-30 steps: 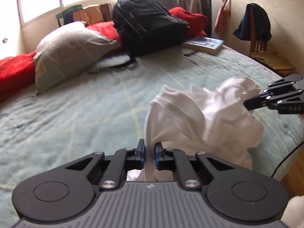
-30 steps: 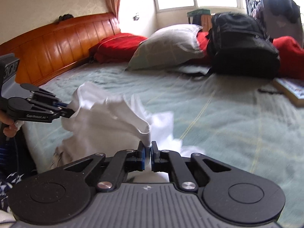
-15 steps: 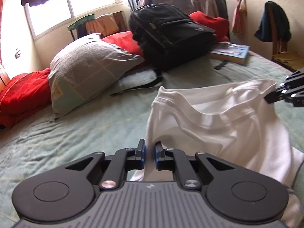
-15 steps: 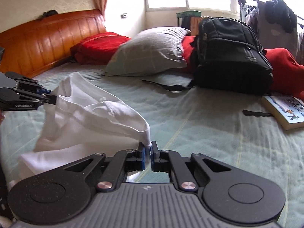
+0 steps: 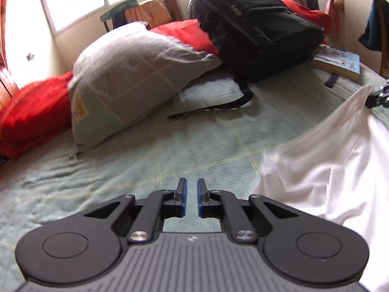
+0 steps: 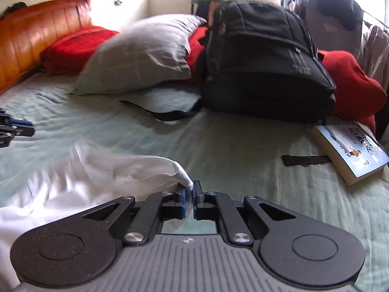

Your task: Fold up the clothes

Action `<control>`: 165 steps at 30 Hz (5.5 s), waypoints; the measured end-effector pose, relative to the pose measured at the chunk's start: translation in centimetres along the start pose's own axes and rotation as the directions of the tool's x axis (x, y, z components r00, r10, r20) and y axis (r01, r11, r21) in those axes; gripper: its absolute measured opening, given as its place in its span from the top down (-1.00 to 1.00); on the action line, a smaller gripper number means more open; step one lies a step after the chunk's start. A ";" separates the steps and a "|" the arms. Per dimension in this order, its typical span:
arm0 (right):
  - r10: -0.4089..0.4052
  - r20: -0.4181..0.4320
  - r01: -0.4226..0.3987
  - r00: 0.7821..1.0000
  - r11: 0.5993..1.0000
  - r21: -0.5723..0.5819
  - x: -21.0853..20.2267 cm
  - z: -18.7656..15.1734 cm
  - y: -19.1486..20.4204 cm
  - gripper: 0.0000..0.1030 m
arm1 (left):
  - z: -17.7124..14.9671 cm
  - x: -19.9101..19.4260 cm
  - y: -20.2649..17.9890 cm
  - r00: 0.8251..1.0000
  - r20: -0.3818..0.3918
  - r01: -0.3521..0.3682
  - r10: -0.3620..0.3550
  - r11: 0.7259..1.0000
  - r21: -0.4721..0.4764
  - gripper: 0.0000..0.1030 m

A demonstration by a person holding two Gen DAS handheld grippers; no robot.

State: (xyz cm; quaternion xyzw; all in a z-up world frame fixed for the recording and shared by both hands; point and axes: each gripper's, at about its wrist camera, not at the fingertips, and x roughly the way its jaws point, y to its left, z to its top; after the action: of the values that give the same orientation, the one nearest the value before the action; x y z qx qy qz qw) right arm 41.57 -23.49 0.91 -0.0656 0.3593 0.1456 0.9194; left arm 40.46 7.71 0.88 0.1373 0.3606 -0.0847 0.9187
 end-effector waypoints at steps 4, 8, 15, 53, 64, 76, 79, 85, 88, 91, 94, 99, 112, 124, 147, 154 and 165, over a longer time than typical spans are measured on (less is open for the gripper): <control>-0.015 -0.080 0.017 0.997 1.000 0.018 3.9 1.2 -0.4 0.84 | -1.0 1.3 0.3 0.996 -0.044 0.075 -0.077 0.996 -0.051 0.75; 0.043 -0.167 -0.029 0.985 0.996 0.086 6.2 0.7 -0.8 0.56 | -3.6 0.8 -0.8 0.979 -0.111 0.165 -0.168 0.985 -0.040 0.11; 0.105 -0.142 -0.087 0.984 0.988 0.130 2.7 -2.7 -1.3 -0.06 | -8.1 -1.8 -0.8 0.928 -0.209 0.278 -0.307 0.948 -0.156 -0.40; 0.356 -0.062 -0.344 0.932 0.927 0.146 -8.9 -10.8 4.6 -0.39 | -19.2 -3.9 -3.4 0.702 0.042 0.544 -0.711 0.497 -0.677 0.34; 0.458 -0.110 -0.458 0.882 0.889 0.029 -12.4 -9.8 8.9 -0.75 | -18.6 -4.5 -3.1 0.768 -0.009 0.495 -0.640 0.604 -0.625 0.90; 0.457 -0.094 -0.458 0.885 0.889 0.014 -12.6 -9.5 9.2 -0.77 | -15.6 -5.4 4.4 0.904 -0.131 0.281 -0.407 0.796 -0.536 0.93; 0.451 -0.087 -0.452 0.888 0.892 0.015 -12.7 -9.4 9.1 -0.77 | -14.6 -4.8 5.1 0.920 -0.180 0.236 -0.349 0.858 -0.456 0.91; 0.426 -0.080 -0.426 0.901 0.905 0.020 -12.9 -9.4 8.6 -0.77 | -12.6 -4.2 7.4 0.951 -0.216 0.128 -0.220 0.918 -0.374 0.90; 0.417 -0.073 -0.416 0.906 0.909 0.034 -12.9 -9.4 8.2 -0.77 | -11.6 -3.6 9.5 0.962 -0.233 0.045 -0.143 0.924 -0.380 0.90; 0.407 -0.071 -0.405 0.911 0.913 0.042 -12.9 -9.4 7.9 -0.77 | -10.8 -2.7 11.9 0.965 -0.256 -0.046 -0.061 0.919 -0.391 0.90; 0.399 -0.072 -0.396 0.914 0.917 0.049 -12.8 -9.4 7.8 -0.77 | -9.9 -1.4 14.0 0.964 -0.265 -0.118 0.004 0.902 -0.415 0.90; 0.387 -0.078 -0.383 0.919 0.922 0.056 -12.4 -9.4 7.8 -0.77 | -10.4 1.0 15.0 0.958 -0.287 -0.130 -0.016 0.866 -0.482 0.79; 0.434 -0.079 -0.431 0.898 0.901 0.052 -11.8 -9.4 8.3 -0.77 | -18.5 -5.9 13.2 0.957 -0.167 0.057 -0.237 0.719 -0.693 0.05; 0.456 -0.068 -0.453 0.887 0.890 0.053 -12.3 -9.6 8.7 -0.77 | -25.7 -9.6 4.5 0.876 0.065 0.284 -0.478 0.404 -0.869 0.05; 0.458 -0.057 -0.454 0.887 0.888 0.066 -11.7 -9.7 8.3 -0.77 | -22.1 -7.1 5.4 0.941 0.030 0.226 -0.336 0.562 -0.795 0.97; 0.454 -0.040 -0.451 0.890 0.890 0.063 -11.9 -9.5 8.2 -0.77 | -20.3 -8.9 9.8 0.968 -0.191 -0.012 -0.165 0.725 -0.689 0.97; 0.435 -0.028 -0.433 0.900 0.900 0.054 -12.1 -9.1 8.0 -0.77 | -17.5 -9.2 17.8 0.896 -0.385 -0.379 0.222 0.835 -0.399 0.96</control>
State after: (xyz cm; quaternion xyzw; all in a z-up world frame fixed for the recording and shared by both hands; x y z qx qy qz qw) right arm 24.76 -20.57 2.32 0.0345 0.3864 0.3372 0.8578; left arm 27.13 30.58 -1.76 -0.0187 0.4890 0.1749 0.8544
